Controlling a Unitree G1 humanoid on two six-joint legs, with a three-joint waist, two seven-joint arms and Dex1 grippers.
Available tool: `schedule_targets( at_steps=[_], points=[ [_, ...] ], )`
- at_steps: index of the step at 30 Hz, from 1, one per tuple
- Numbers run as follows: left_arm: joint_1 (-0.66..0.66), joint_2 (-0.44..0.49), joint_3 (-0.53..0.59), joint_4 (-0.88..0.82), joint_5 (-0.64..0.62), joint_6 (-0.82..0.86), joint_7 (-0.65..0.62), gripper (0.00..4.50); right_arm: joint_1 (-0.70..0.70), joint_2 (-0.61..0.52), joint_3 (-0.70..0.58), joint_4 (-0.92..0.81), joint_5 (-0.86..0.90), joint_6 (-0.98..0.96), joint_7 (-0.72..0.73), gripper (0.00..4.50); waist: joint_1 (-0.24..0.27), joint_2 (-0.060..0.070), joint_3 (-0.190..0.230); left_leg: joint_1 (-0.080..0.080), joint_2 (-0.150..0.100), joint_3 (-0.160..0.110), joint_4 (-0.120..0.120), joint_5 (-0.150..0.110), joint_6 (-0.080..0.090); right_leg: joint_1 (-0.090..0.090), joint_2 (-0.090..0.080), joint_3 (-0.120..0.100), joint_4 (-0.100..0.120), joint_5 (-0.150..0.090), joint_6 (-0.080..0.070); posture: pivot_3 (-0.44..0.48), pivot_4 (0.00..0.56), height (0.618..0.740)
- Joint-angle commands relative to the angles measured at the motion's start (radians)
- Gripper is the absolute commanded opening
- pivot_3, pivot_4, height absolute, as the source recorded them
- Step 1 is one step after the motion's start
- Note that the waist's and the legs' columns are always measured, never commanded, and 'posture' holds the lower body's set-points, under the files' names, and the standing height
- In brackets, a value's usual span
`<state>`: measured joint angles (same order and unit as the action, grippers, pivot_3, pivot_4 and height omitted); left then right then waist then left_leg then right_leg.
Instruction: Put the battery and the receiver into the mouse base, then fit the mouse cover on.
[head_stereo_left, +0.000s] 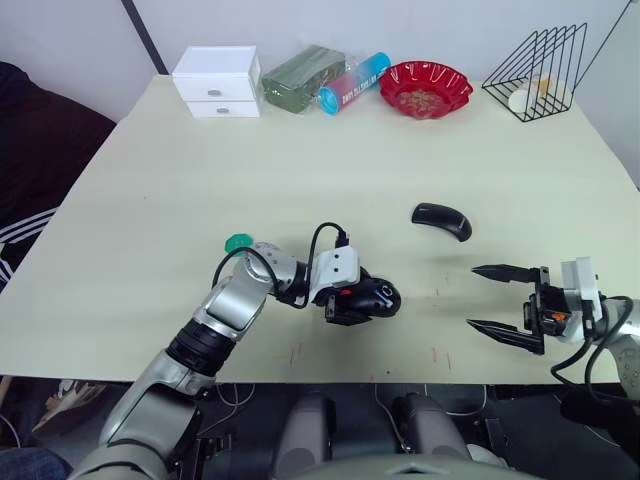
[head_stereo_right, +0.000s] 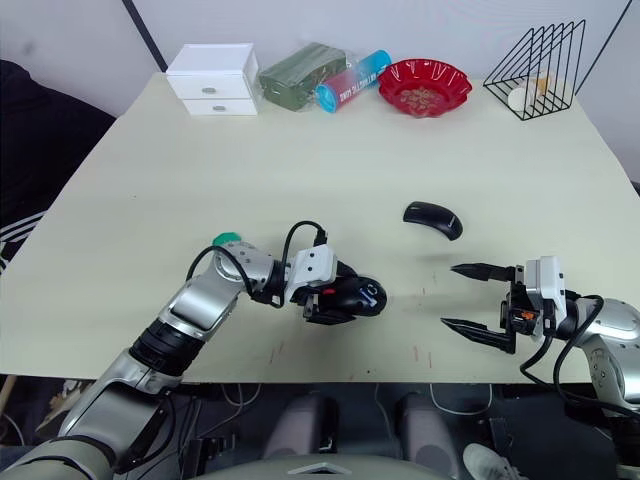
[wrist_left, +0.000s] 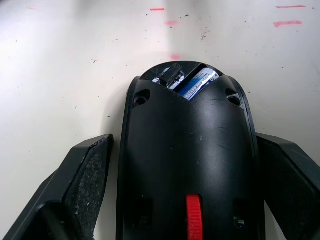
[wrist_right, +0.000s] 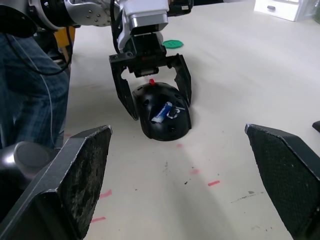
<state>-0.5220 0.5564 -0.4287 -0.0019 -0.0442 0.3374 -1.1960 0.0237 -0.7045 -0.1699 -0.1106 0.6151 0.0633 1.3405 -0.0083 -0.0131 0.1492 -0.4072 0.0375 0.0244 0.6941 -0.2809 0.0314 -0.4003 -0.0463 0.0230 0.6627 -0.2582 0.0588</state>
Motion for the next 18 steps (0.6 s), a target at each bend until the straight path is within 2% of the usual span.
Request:
schedule_targets(
  at_steps=[1, 13, 18],
  points=[
    [-0.010, 0.013, 0.014, -0.018, -0.004, 0.011, -0.003, 4.40, -0.002, -0.002, -0.030, -0.026, 0.023, -0.011, 0.010, 4.50, 0.000, 0.000, 0.000, 0.000, 0.000, 0.000, 0.000, 0.000, 0.000, 0.000, 0.000, 0.000, 0.000, 0.000, 0.000, 0.000, 0.150, 0.740],
    [0.005, 0.071, 0.088, -0.154, -0.120, 0.090, -0.040, 4.40, -0.025, 0.003, -0.024, 0.008, 0.014, -0.024, 0.028, 4.50, 0.004, 0.000, 0.001, 0.000, 0.000, 0.000, 0.000, 0.000, 0.000, 0.000, 0.000, 0.000, 0.000, 0.000, 0.000, 0.000, 0.150, 0.740],
    [0.047, 0.149, 0.146, -0.250, -0.195, 0.133, -0.082, 4.40, -0.037, 0.001, -0.030, 0.028, 0.020, -0.020, 0.045, 4.50, 0.002, 0.001, 0.002, 0.000, 0.000, 0.000, 0.000, 0.000, 0.000, 0.000, 0.000, 0.000, 0.000, 0.000, 0.000, 0.000, 0.150, 0.740]
  ],
)
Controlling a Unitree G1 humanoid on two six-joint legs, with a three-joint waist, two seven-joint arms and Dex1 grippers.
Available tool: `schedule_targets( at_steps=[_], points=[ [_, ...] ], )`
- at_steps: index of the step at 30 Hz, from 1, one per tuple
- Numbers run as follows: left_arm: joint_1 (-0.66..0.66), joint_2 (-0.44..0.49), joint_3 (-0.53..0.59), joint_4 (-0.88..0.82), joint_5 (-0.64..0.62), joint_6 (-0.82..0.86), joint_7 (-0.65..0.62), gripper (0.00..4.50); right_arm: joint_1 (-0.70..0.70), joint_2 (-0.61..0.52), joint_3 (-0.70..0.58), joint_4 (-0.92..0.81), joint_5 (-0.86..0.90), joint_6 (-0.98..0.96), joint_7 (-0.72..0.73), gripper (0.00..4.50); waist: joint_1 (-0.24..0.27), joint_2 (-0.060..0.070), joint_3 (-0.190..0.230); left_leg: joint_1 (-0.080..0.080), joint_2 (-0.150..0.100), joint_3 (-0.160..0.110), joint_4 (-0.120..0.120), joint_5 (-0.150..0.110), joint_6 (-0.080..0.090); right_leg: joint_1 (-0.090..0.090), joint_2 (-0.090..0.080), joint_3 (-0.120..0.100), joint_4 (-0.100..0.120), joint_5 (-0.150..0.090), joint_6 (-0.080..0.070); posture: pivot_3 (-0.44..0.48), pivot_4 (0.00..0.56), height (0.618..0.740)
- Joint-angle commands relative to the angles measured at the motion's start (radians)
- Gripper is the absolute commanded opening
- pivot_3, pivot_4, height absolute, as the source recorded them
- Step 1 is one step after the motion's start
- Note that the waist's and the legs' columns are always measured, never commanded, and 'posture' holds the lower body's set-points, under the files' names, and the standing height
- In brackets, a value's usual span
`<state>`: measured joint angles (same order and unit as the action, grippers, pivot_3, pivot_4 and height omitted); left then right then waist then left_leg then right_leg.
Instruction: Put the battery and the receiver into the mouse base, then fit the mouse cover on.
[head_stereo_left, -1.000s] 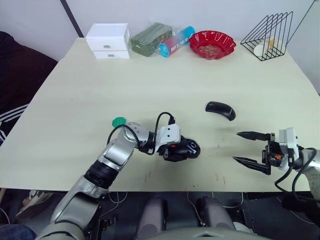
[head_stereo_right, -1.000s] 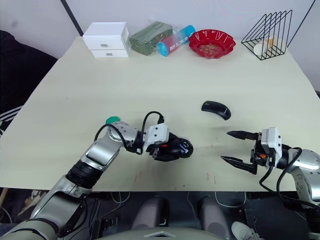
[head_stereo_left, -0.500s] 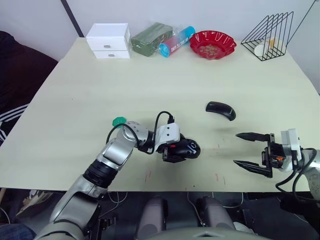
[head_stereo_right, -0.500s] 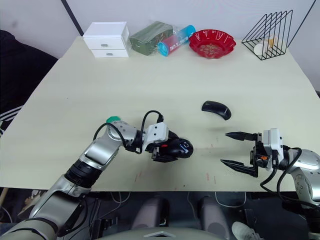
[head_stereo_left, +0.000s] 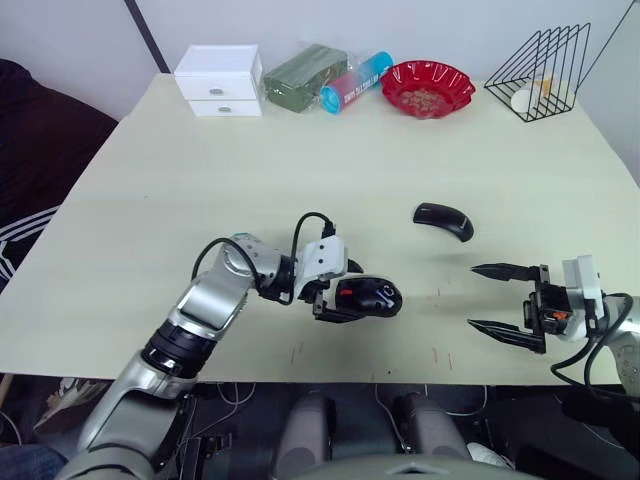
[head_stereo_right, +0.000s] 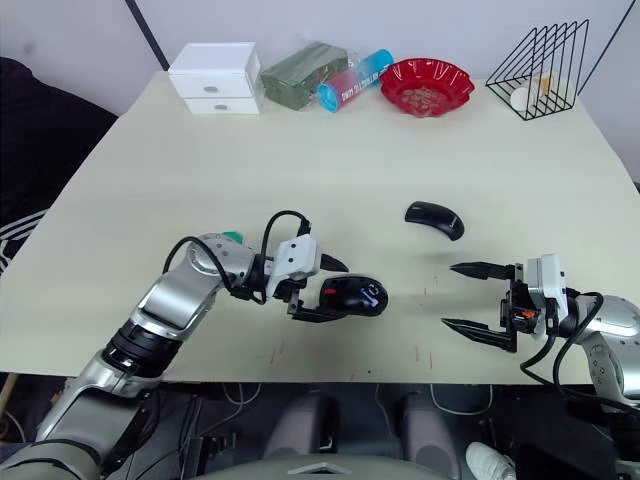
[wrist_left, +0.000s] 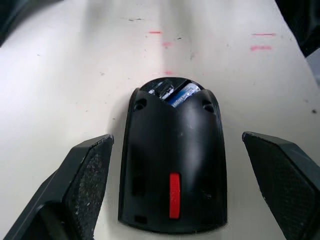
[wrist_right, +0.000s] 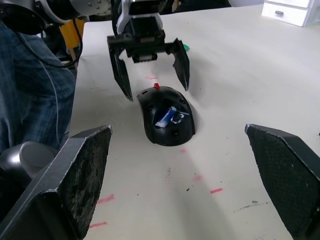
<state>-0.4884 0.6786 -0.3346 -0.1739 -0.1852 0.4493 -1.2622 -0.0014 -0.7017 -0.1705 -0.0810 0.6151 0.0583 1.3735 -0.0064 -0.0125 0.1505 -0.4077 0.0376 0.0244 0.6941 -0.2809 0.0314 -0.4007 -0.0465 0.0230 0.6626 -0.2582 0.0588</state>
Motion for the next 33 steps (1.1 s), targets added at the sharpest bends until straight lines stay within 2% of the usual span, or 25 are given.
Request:
schedule_targets(
  at_steps=[1, 7, 13, 16, 19, 23, 26, 33],
  points=[
    [0.019, 0.039, 0.064, -0.092, -0.066, 0.031, -0.015, 4.40, -0.023, 0.004, -0.035, 0.004, 0.027, -0.006, 0.001, 4.50, 0.001, 0.000, 0.000, 0.000, 0.000, 0.000, 0.000, 0.000, 0.000, 0.000, 0.000, 0.000, 0.000, 0.000, 0.000, 0.000, 0.150, 0.740],
    [0.080, 0.085, 0.169, -0.139, -0.165, 0.046, -0.018, 4.40, -0.078, 0.014, -0.047, 0.050, 0.017, 0.002, -0.050, 4.50, -0.001, 0.001, 0.001, 0.000, 0.000, 0.000, 0.000, 0.000, 0.000, 0.000, 0.000, 0.000, 0.000, 0.000, 0.000, 0.000, 0.150, 0.740],
    [0.222, 0.141, 0.378, -0.135, -0.312, -0.024, -0.083, 4.40, -0.195, 0.028, -0.026, 0.166, -0.085, 0.032, -0.215, 4.50, -0.008, 0.002, 0.002, 0.000, 0.001, 0.002, 0.000, 0.000, 0.000, -0.001, 0.000, 0.001, 0.000, 0.000, 0.000, 0.000, 0.150, 0.740],
    [0.256, 0.145, 0.450, -0.144, -0.375, -0.026, -0.087, 4.40, -0.245, 0.026, -0.015, 0.214, -0.102, 0.076, -0.244, 4.50, -0.005, 0.003, 0.003, 0.000, 0.001, 0.002, 0.000, 0.000, 0.000, -0.001, 0.000, 0.001, 0.000, 0.000, 0.000, 0.000, 0.150, 0.740],
    [0.290, 0.158, 0.491, -0.148, -0.404, -0.033, -0.091, 4.40, -0.285, 0.020, -0.003, 0.247, -0.116, 0.109, -0.252, 4.50, -0.001, 0.003, 0.003, 0.000, 0.001, 0.002, 0.000, 0.000, 0.000, -0.001, -0.001, 0.001, 0.000, 0.000, 0.000, 0.000, 0.150, 0.740],
    [0.360, 0.187, 0.575, -0.145, -0.446, -0.035, -0.101, 4.40, -0.396, 0.010, 0.052, 0.368, -0.226, 0.096, -0.291, 4.50, -0.007, 0.004, 0.004, 0.000, 0.001, 0.003, 0.000, 0.000, 0.000, -0.001, -0.001, 0.002, 0.000, 0.000, 0.000, 0.000, 0.150, 0.740],
    [0.392, 0.191, 0.619, -0.168, -0.482, -0.024, -0.088, 4.40, -0.489, 0.008, 0.096, 0.470, -0.281, 0.081, -0.269, 4.50, -0.009, 0.005, 0.005, 0.001, 0.001, 0.005, 0.000, 0.000, 0.000, -0.001, -0.001, 0.003, 0.000, 0.000, 0.000, 0.000, 0.150, 0.740],
    [0.423, 0.202, 0.666, -0.223, -0.547, 0.008, -0.045, 4.40, -0.639, 0.013, 0.168, 0.663, -0.392, 0.047, -0.260, 4.50, -0.005, 0.005, 0.006, 0.003, 0.001, 0.008, -0.006, 0.000, 0.000, -0.001, -0.001, 0.005, -0.001, 0.000, 0.000, 0.000, 0.150, 0.740]
  ],
)
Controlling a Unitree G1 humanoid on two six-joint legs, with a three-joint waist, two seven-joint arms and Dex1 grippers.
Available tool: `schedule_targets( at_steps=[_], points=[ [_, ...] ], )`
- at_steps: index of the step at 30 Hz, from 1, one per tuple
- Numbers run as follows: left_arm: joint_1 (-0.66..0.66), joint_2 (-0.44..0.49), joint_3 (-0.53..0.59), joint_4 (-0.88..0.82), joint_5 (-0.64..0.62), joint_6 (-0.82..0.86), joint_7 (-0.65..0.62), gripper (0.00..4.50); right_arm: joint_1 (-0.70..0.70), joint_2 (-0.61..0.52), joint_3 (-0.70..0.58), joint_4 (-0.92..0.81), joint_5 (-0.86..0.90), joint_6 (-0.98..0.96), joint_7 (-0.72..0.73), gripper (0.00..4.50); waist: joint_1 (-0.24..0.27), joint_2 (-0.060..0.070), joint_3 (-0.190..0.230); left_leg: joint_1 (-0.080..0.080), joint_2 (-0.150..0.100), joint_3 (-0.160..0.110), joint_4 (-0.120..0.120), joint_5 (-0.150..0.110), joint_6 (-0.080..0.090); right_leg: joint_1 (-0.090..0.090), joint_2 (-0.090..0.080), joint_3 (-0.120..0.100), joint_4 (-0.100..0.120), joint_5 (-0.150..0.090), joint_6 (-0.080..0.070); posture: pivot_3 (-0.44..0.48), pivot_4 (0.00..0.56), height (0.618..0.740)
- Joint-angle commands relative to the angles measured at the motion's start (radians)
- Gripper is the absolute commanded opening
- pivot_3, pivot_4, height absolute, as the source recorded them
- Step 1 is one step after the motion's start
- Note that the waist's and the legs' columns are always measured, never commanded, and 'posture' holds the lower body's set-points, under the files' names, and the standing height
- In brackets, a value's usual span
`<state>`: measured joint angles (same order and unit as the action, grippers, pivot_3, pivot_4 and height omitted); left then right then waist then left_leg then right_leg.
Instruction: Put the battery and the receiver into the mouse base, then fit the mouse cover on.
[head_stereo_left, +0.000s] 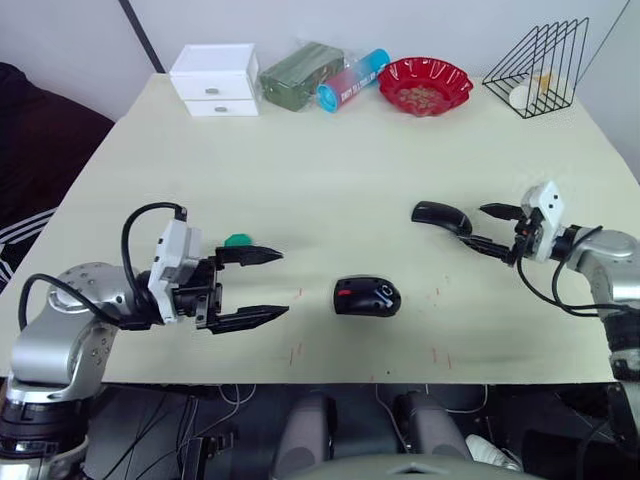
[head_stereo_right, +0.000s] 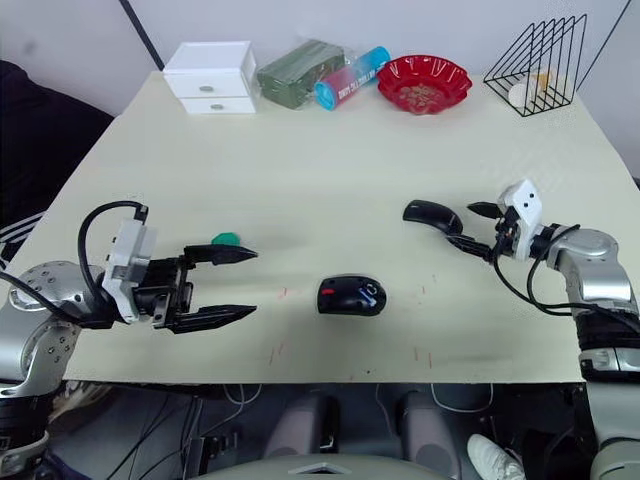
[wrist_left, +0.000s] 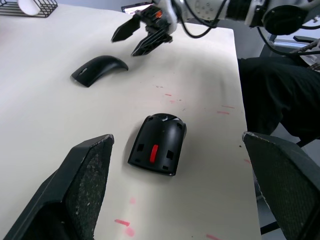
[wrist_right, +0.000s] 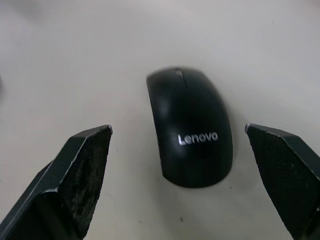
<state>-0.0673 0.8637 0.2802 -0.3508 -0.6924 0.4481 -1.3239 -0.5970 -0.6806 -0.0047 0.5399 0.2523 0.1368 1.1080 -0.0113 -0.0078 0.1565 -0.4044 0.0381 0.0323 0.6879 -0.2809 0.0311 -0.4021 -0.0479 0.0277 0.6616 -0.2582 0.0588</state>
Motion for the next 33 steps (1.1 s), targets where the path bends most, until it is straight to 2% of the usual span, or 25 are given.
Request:
schedule_targets(
  at_steps=[1, 11, 33],
  points=[
    [0.001, 0.019, 0.053, -0.047, -0.045, 0.012, 0.021, 4.40, -0.056, -0.006, 0.005, 0.061, -0.036, -0.037, 0.008, 4.50, 0.000, 0.000, 0.000, 0.000, 0.000, 0.000, 0.000, 0.000, 0.000, 0.000, 0.000, 0.000, 0.000, 0.000, 0.000, 0.000, 0.150, 0.740],
    [0.049, 0.030, 0.111, -0.067, -0.087, 0.016, 0.024, 4.40, -0.185, 0.039, 0.068, 0.185, -0.116, 0.006, 0.023, 4.50, -0.008, 0.000, 0.001, 0.005, 0.001, 0.006, -0.002, 0.000, 0.000, 0.000, 0.000, 0.005, 0.001, 0.000, 0.000, 0.000, 0.150, 0.740],
    [0.048, 0.006, 0.110, -0.044, -0.086, -0.036, 0.037, 4.40, -0.237, 0.070, 0.069, 0.255, -0.156, 0.031, 0.031, 4.50, -0.007, 0.000, 0.001, 0.005, 0.001, 0.013, -0.004, 0.000, 0.000, -0.002, 0.000, 0.011, 0.001, 0.000, 0.000, 0.000, 0.150, 0.740]
  ],
)
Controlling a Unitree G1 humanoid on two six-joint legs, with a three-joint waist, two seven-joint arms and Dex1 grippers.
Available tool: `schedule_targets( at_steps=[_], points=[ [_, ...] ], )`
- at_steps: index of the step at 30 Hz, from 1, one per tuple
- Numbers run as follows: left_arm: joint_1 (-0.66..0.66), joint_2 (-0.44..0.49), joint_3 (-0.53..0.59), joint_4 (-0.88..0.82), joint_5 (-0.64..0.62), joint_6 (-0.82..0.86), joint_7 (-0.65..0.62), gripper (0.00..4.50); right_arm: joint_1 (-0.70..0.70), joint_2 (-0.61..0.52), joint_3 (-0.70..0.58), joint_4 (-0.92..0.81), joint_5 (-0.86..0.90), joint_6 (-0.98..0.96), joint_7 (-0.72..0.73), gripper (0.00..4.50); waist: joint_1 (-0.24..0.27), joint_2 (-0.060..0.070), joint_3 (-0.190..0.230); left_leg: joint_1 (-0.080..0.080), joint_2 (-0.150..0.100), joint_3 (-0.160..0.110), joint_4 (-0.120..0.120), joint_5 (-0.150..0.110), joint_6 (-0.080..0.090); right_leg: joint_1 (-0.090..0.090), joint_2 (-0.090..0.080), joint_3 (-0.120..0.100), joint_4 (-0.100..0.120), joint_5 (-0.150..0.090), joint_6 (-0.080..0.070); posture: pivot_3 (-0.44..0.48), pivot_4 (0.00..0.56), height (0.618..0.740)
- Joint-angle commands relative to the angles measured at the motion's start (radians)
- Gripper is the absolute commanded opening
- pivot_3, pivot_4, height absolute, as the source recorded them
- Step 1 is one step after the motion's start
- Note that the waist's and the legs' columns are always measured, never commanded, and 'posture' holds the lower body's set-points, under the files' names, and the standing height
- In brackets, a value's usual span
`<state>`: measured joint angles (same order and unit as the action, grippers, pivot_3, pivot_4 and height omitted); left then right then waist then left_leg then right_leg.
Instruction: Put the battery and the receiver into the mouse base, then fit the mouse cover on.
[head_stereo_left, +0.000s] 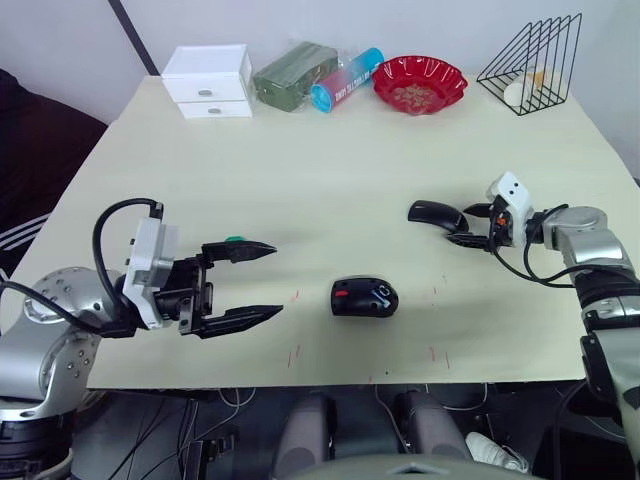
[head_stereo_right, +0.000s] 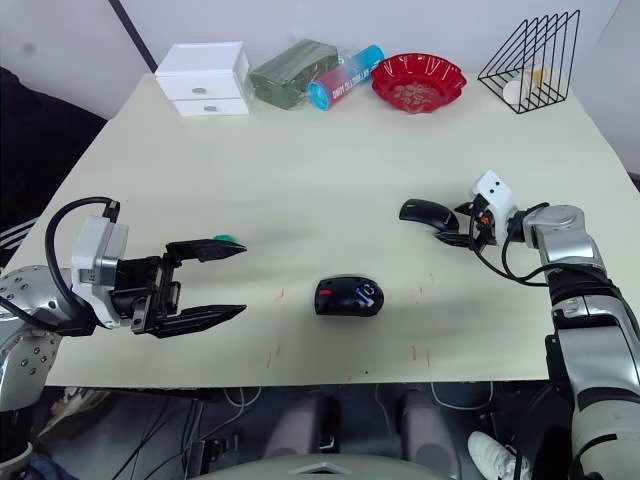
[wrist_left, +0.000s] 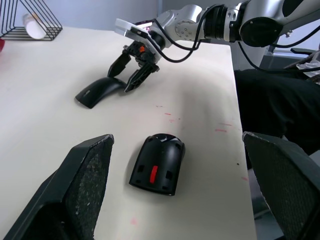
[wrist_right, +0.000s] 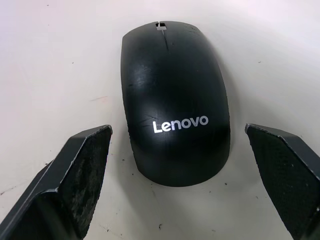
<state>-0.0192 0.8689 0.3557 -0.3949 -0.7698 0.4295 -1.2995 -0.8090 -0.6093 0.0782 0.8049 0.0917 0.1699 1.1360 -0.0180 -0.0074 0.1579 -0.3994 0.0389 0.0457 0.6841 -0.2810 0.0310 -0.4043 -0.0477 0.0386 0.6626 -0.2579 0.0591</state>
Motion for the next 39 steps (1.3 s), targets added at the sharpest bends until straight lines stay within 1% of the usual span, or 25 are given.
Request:
schedule_targets(
  at_steps=[1, 14, 16, 17, 18, 19, 26, 29, 33, 39],
  points=[
    [0.005, 0.001, 0.039, 0.002, -0.010, -0.015, 0.016, 4.40, -0.025, 0.000, -0.014, -0.009, 0.003, -0.002, 0.003, 4.50, 0.000, 0.000, 0.000, 0.000, 0.000, 0.000, 0.000, 0.000, 0.000, 0.000, 0.000, 0.000, 0.000, 0.000, 0.000, 0.000, 0.150, 0.740],
    [0.059, -0.007, 0.056, -0.020, -0.020, -0.028, 0.020, 4.40, -0.042, 0.006, -0.013, 0.009, -0.002, -0.002, 0.008, 4.50, 0.000, 0.000, 0.000, 0.000, 0.000, 0.000, 0.000, 0.000, 0.000, 0.000, 0.000, 0.000, 0.000, 0.000, 0.000, 0.000, 0.150, 0.740],
    [0.060, -0.010, 0.051, -0.018, -0.017, -0.032, 0.018, 4.50, -0.044, 0.006, -0.014, 0.012, -0.004, -0.005, 0.009, 3.94, -0.001, 0.000, 0.000, 0.000, 0.000, 0.000, 0.000, 0.000, 0.000, 0.000, 0.000, 0.000, 0.000, 0.000, 0.000, 0.000, 0.150, 0.740],
    [0.059, -0.011, 0.049, -0.016, -0.015, -0.035, 0.017, 4.50, -0.045, 0.004, -0.014, 0.012, -0.005, -0.008, 0.010, 3.75, -0.001, 0.000, 0.000, 0.000, 0.000, 0.000, 0.000, 0.000, 0.000, 0.000, 0.000, 0.001, 0.000, 0.000, 0.000, 0.000, 0.150, 0.740],
    [0.057, -0.011, 0.046, -0.013, -0.013, -0.037, 0.017, 4.50, -0.046, 0.003, -0.014, 0.013, -0.005, -0.008, 0.013, 3.14, -0.001, 0.000, 0.000, 0.000, 0.000, 0.000, 0.000, 0.000, 0.000, 0.000, 0.000, 0.001, 0.000, 0.000, 0.000, 0.000, 0.150, 0.740],
    [0.055, -0.011, 0.044, -0.008, -0.011, -0.040, 0.016, 4.50, -0.047, 0.001, -0.015, 0.013, -0.005, -0.008, 0.016, 2.76, -0.001, 0.000, 0.000, 0.000, 0.000, 0.000, 0.000, 0.000, 0.000, 0.000, 0.000, 0.001, 0.000, 0.000, 0.000, 0.000, 0.150, 0.740],
    [0.043, -0.011, 0.030, 0.011, -0.003, -0.053, 0.009, 4.50, -0.054, -0.003, -0.022, 0.014, -0.007, -0.017, 0.013, 2.76, -0.001, 0.000, 0.000, 0.000, 0.000, 0.000, 0.000, 0.000, 0.000, 0.000, 0.000, 0.001, 0.000, 0.000, 0.000, 0.000, 0.150, 0.740],
    [0.036, -0.010, 0.020, 0.019, 0.001, -0.061, 0.001, 4.50, -0.048, -0.009, -0.028, -0.013, -0.001, -0.021, 0.014, 2.76, -0.001, 0.000, 0.000, 0.000, 0.000, 0.000, 0.000, 0.000, 0.000, 0.000, 0.000, 0.001, 0.000, 0.000, 0.000, 0.000, 0.150, 0.740],
    [0.032, -0.004, 0.013, 0.029, 0.008, -0.075, -0.019, 4.50, 0.006, -0.046, -0.037, -0.144, 0.026, 0.007, 0.051, 2.76, 0.002, 0.000, 0.001, 0.000, 0.000, 0.001, -0.001, 0.000, 0.000, -0.001, 0.000, 0.001, 0.000, 0.000, 0.000, 0.000, 0.150, 0.740],
    [0.006, 0.019, -0.004, 0.088, 0.033, -0.108, -0.089, 4.50, 0.165, -0.117, -0.046, -0.526, 0.099, 0.165, 0.083, 2.76, 0.004, 0.000, 0.001, 0.000, 0.001, 0.000, -0.002, 0.000, 0.000, -0.001, 0.000, 0.000, -0.001, 0.000, 0.000, 0.000, 0.150, 0.740]
  ],
)
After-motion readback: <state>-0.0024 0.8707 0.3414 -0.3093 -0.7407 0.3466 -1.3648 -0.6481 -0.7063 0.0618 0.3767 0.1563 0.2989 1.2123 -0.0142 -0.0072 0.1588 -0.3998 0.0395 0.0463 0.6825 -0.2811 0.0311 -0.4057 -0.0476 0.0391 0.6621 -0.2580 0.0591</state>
